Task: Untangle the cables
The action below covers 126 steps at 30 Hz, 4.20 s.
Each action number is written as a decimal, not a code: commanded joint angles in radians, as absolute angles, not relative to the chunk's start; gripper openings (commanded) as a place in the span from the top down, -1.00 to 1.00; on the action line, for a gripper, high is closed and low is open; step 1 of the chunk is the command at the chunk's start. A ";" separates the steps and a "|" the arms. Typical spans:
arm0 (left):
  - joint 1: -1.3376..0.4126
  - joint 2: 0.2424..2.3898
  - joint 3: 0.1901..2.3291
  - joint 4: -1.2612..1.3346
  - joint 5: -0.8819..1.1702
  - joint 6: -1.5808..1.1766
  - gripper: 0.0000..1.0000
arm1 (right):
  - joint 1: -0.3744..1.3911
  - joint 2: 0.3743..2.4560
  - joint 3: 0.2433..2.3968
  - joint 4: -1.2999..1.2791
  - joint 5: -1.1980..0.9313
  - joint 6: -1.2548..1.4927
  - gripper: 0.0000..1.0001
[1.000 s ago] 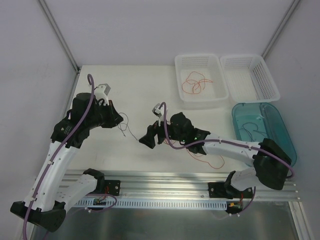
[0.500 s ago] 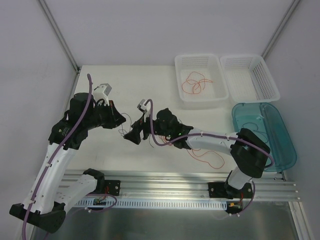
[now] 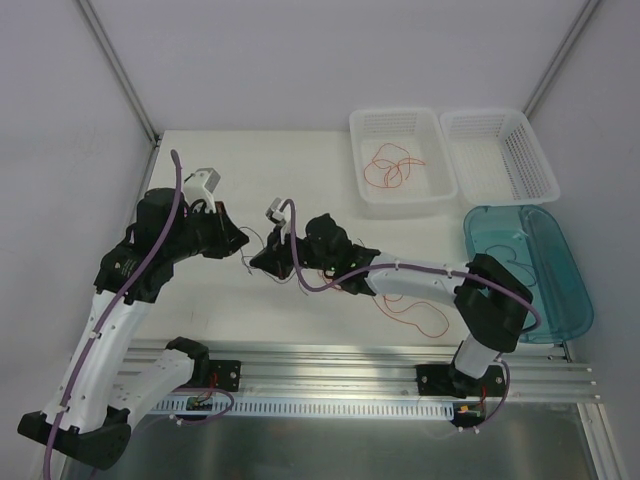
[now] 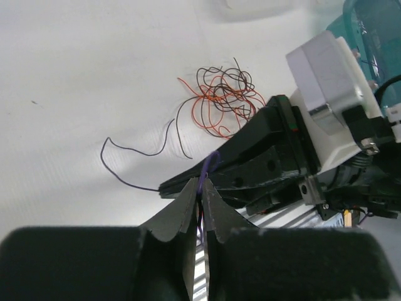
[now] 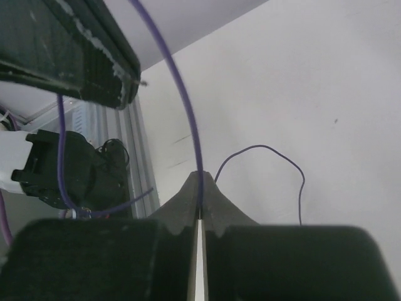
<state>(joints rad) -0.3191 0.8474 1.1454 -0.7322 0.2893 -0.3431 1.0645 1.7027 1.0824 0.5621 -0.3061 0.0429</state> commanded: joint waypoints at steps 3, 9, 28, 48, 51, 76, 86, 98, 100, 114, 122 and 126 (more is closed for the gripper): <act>-0.314 0.830 1.115 -0.715 0.170 -0.287 0.79 | 1.069 1.543 1.083 0.370 -0.232 -0.077 0.99; -0.314 0.819 1.049 -0.683 0.124 -0.242 0.19 | 1.065 1.425 1.204 0.056 -0.055 -0.198 0.99; -0.313 0.752 0.795 -0.531 0.012 -0.209 -0.98 | 0.793 1.137 1.589 -0.598 0.424 -0.327 0.99; -0.313 0.735 0.761 -0.534 0.008 -0.207 -0.98 | 0.100 0.851 1.286 -0.617 0.608 -0.213 0.99; -0.313 0.741 0.759 -0.532 0.018 -0.209 -0.98 | 0.016 0.828 1.191 -0.566 0.614 -0.158 0.99; -0.313 0.767 0.749 -0.532 0.018 -0.207 -0.98 | -0.268 0.943 0.808 -0.511 0.357 0.130 0.35; -0.313 0.795 0.749 -0.532 0.023 -0.209 -0.98 | -0.250 0.830 0.865 -0.537 0.013 0.060 -0.88; -0.313 0.808 0.747 -0.540 0.008 -0.212 -0.98 | 0.283 0.989 0.821 -0.393 -0.148 0.109 -0.88; -0.313 0.811 0.747 -0.540 0.009 -0.213 -0.98 | 0.334 1.041 0.799 -0.318 -0.130 0.133 -0.84; -0.313 0.842 0.750 -0.545 0.023 -0.216 -0.99 | 0.630 1.583 0.928 -0.129 -0.020 0.212 -0.21; -0.313 0.873 0.753 -0.546 0.107 -0.238 -0.98 | 0.851 1.693 1.069 -0.167 0.018 0.091 0.95; -0.313 0.885 0.747 -0.546 0.178 -0.290 -0.98 | 0.894 1.704 1.104 -0.176 -0.043 0.037 0.99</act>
